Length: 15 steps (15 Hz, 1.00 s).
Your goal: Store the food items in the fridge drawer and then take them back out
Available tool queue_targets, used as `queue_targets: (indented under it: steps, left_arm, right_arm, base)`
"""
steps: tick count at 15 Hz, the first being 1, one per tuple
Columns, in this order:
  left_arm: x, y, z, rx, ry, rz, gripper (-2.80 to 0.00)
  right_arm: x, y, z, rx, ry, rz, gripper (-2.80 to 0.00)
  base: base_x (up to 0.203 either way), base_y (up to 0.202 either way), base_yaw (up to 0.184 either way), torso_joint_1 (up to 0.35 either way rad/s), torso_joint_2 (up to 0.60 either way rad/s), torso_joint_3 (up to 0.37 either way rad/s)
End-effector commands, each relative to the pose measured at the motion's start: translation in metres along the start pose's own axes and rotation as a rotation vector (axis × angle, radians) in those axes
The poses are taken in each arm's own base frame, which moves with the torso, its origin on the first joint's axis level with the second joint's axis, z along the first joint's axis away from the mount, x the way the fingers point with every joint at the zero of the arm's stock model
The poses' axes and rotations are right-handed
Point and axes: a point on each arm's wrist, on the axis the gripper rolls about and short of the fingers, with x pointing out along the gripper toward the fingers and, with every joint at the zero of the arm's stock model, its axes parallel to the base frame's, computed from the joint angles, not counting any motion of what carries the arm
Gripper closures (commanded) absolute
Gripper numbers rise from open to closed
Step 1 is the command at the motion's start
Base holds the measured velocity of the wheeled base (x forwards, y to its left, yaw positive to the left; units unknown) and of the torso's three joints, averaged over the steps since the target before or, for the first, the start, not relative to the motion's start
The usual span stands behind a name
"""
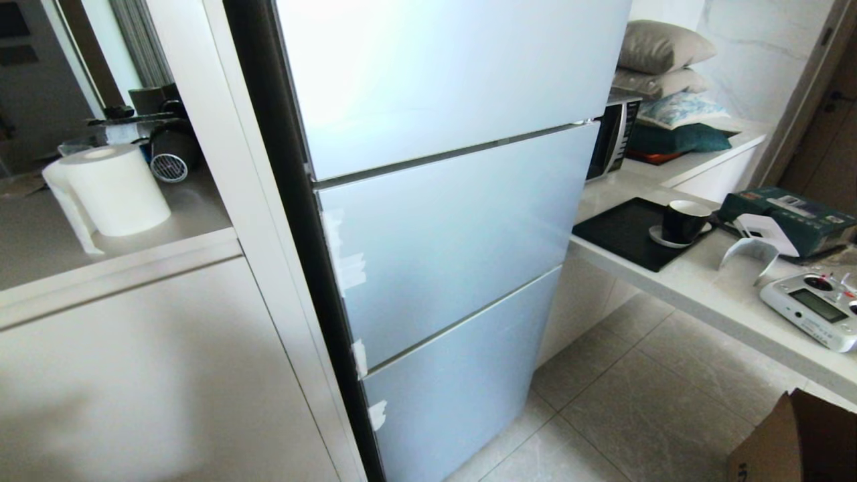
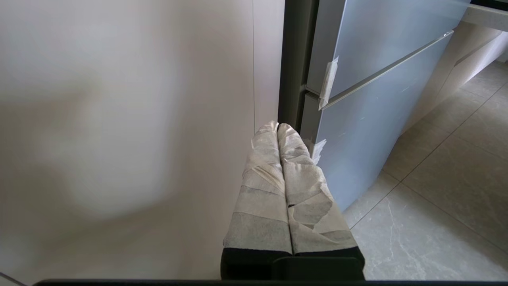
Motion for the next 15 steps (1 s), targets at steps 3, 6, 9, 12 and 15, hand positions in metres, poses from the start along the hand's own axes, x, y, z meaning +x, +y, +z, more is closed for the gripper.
queue_targets:
  steps: [3,6,9,12,15]
  left_arm:
    - [0.0,0.0,0.0,0.05,0.001,-0.011,0.0]
    - [-0.005,-0.002,0.039,-0.007,-0.118,-0.1,0.0]
    - [0.026,-0.002,0.089,-0.339,-0.004,-0.149,0.0]
    - [0.093,-0.004,0.107,-0.632,0.151,-0.159,0.0]
    - [0.157,-0.006,0.097,-0.77,0.268,-0.143,0.0]
  right_arm:
    - [-0.002,0.0,-0.003,-0.001,-0.018,-0.004,0.0]
    - [-0.002,0.0,-0.003,-0.001,-0.018,-0.004,0.0]
    - [-0.002,0.0,-0.003,-0.002,-0.018,-0.004,0.0]
    - [-0.002,0.0,-0.003,-0.001,-0.018,-0.004,0.0]
    - [-0.002,0.0,-0.003,-0.001,-0.018,-0.004,0.0]
  base:
    - [0.0,0.0,0.0,0.0,0.0,0.0]
    - [0.0,0.0,0.0,0.0,0.0,0.0]
    - [0.0,0.0,0.0,0.0,0.0,0.0]
    - [0.0,0.0,0.0,0.0,0.0,0.0]
    - [0.0,0.0,0.0,0.0,0.0,0.0]
